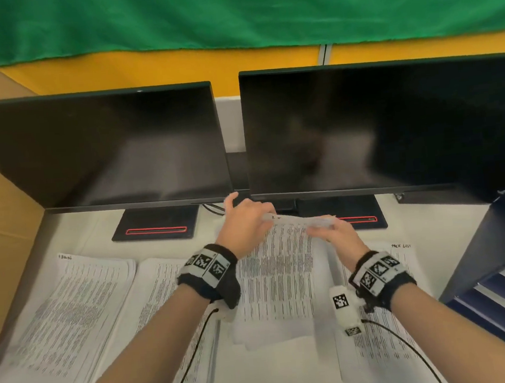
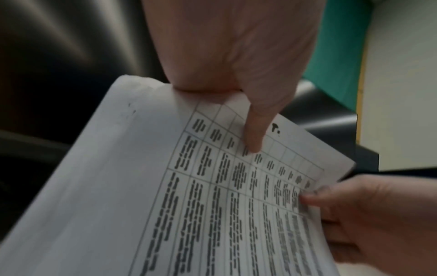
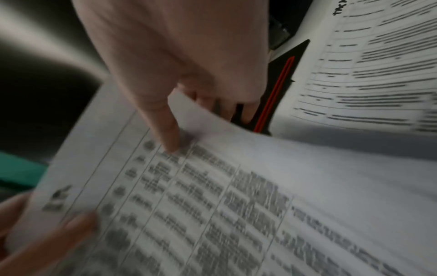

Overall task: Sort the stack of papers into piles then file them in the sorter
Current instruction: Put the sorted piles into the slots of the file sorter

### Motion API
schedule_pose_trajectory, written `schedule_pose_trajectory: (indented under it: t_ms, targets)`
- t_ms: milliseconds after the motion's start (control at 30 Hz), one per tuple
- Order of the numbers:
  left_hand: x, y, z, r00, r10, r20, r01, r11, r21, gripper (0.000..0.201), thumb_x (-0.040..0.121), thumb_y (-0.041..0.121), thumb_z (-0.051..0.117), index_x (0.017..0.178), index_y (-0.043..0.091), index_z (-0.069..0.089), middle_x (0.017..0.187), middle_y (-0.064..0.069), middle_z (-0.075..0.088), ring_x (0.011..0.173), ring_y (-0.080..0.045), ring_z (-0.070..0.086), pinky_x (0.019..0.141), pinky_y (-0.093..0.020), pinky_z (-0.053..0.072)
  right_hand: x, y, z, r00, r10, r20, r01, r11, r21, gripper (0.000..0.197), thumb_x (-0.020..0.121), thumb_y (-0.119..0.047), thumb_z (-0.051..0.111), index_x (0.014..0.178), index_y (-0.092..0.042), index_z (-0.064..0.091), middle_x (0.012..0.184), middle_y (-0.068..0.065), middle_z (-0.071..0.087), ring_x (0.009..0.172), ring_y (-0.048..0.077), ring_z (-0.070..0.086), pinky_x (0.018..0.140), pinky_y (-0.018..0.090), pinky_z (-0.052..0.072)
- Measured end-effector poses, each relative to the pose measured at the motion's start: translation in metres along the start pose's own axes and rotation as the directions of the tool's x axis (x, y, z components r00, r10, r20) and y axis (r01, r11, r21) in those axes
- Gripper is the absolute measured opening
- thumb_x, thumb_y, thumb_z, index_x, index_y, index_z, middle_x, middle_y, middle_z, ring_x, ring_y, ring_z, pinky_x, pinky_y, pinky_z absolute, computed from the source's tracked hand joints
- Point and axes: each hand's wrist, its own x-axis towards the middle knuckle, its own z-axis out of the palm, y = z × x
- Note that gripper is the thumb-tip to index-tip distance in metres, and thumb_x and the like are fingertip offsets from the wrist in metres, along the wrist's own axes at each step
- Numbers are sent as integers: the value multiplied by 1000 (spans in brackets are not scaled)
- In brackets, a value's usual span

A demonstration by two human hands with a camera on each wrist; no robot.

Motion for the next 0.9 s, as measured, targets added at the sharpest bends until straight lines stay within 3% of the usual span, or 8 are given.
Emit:
schedule_pose_trajectory:
  t_ms: [100,167,267,367,433,567,733,900]
  targets:
    - [-2,-10,-28,982,14,-189,-10,1000,20,10,89,30,55,94,28,63,101,8,62,115,-14,47,114,-47,-3,0,-18,1,996,-9,94,-8,985,172,25,86,-5,62,111,-3,66,113,16,69,102,27,68,96,44,50]
    - [-4,-28,-34,899,-47,-436,70,997,37,27,81,37,62,107,30,58,111,6,55,120,-17,42,112,-48,6,-2,-31,0,994,-23,102,-3,970,245,28,89,-5,57,116,-1,62,115,17,68,104,30,67,93,44,50]
    - [-12,-46,-37,740,-441,-507,217,871,-440,75,78,40,69,139,20,31,135,-6,39,120,-17,41,106,-41,30,-2,-43,-3,998,-17,57,-3,944,330,31,90,-4,54,121,3,58,118,20,65,108,35,64,94,46,50]
    - [-16,-43,-25,769,-638,-50,377,514,-771,82,85,44,62,146,16,16,135,-11,48,111,-19,52,98,-34,38,-4,-54,3,999,15,28,-25,919,393,31,90,-2,54,120,4,58,120,21,64,109,35,63,95,47,49]
    - [-15,-39,-16,775,-628,71,435,448,-781,68,88,43,57,141,15,27,127,-8,56,103,-16,54,94,-33,41,-7,-61,10,1000,26,10,-28,903,429,29,90,-1,54,118,4,58,120,21,64,110,35,62,97,49,47]
    - [-8,-25,-14,786,-616,-53,296,450,-842,35,91,24,55,121,14,43,111,0,57,101,-17,59,83,-32,48,-14,-73,19,1000,-10,-11,14,892,452,30,89,0,56,118,1,59,118,18,65,107,33,64,93,48,50]
    - [-13,-1,-9,784,-566,-257,126,549,-826,13,99,12,33,109,11,41,94,3,57,80,-2,55,60,-8,45,-21,-78,33,994,-92,-58,108,905,412,26,86,-3,61,112,1,58,116,20,65,108,36,63,94,50,50]
    - [-22,2,13,782,-565,-263,67,496,-866,17,97,11,41,111,19,35,95,9,55,80,7,57,65,-7,46,-18,-66,43,980,-92,-176,141,947,289,36,78,-15,71,109,-12,55,116,13,61,105,28,62,94,45,49]
